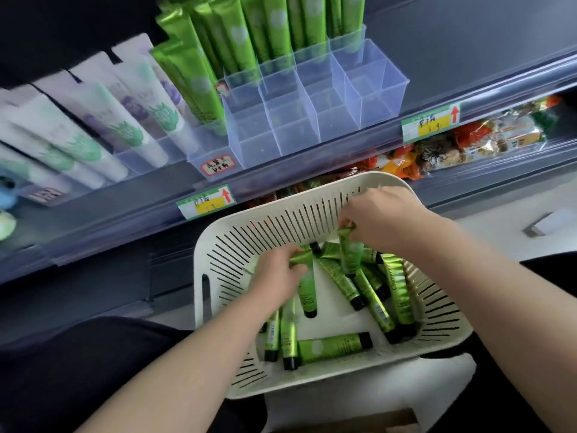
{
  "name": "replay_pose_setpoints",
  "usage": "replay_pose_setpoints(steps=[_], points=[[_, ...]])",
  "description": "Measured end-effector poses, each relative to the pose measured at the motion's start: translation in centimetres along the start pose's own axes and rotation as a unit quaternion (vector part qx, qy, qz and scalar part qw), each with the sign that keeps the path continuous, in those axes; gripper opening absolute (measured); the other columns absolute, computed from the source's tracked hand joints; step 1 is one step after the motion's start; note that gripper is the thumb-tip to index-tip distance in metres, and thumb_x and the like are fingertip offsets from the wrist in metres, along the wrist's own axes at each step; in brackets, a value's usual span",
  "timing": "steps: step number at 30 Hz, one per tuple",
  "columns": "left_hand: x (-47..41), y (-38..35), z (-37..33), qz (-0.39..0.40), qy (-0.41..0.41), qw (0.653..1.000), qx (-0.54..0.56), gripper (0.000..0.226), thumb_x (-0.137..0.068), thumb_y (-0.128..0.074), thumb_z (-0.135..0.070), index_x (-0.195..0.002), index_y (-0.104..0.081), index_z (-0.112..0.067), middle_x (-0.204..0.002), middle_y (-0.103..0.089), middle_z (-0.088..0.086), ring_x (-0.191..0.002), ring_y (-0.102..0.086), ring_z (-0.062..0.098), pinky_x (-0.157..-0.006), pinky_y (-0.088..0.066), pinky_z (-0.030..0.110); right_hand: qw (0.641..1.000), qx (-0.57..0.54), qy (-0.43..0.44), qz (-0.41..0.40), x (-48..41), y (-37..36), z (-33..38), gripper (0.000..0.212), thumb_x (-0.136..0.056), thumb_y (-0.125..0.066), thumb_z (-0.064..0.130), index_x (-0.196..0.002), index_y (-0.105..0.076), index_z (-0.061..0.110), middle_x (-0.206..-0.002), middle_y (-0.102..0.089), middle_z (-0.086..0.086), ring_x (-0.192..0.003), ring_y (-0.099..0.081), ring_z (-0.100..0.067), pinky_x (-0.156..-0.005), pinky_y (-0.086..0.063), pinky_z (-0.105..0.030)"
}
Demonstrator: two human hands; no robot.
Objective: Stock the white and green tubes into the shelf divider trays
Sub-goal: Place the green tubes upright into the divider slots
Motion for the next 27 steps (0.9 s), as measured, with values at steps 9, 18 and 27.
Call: replay_pose_setpoints(steps=[9,18,27], points=[[6.2,19.8,-9.2,-0.203,-0.153,0.967,0.016,0.025,-0.089,-0.064,-0.017,-0.112,-0.069,-0.025,-0.087,-0.068,-0.008,-0.078,-0.067,0.015,-0.079,-0.052,0.030,0.968,-0.072,0.025,-0.238,4.1,11.9,2.2,0.027,-0.094,-0.050,0.029,-0.119,-0.058,0.036,-0.110,-0.061,0.006,-0.107,-0.053,-0.020,-0.071,-0.047,-0.033],[3.5,32.8,-17.3,-0.333,-0.217,0.915,-0.068,0.026,-0.090,-0.062,-0.025,-0.115,-0.070,-0.025,-0.099,-0.072,-0.001,-0.081,-0.063,0.020,-0.082,-0.048,0.028,0.925,-0.110,0.023,-0.363,2.0,23.7,3.2,0.027,-0.094,-0.051,0.026,-0.120,-0.060,0.028,-0.114,-0.061,0.003,-0.111,-0.051,-0.023,-0.072,-0.044,-0.034],[-6.3,32.4,-17.2,-0.272,-0.154,0.945,-0.100,0.025,-0.092,-0.062,-0.022,-0.115,-0.070,-0.026,-0.114,-0.067,0.003,-0.102,-0.061,0.026,-0.085,-0.048,0.029,0.916,-0.107,-0.002,-0.388,-3.9,26.1,2.0,0.028,-0.096,-0.048,0.026,-0.122,-0.058,0.031,-0.111,-0.060,0.005,-0.106,-0.050,-0.022,-0.064,-0.038,-0.030]])
Point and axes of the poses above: each hand's wrist, its own x-axis away from the middle knuckle, its own y-axis out of the back of the hand, z = x × y, the point moved 10 cm from there along -x, towards the middle knuckle
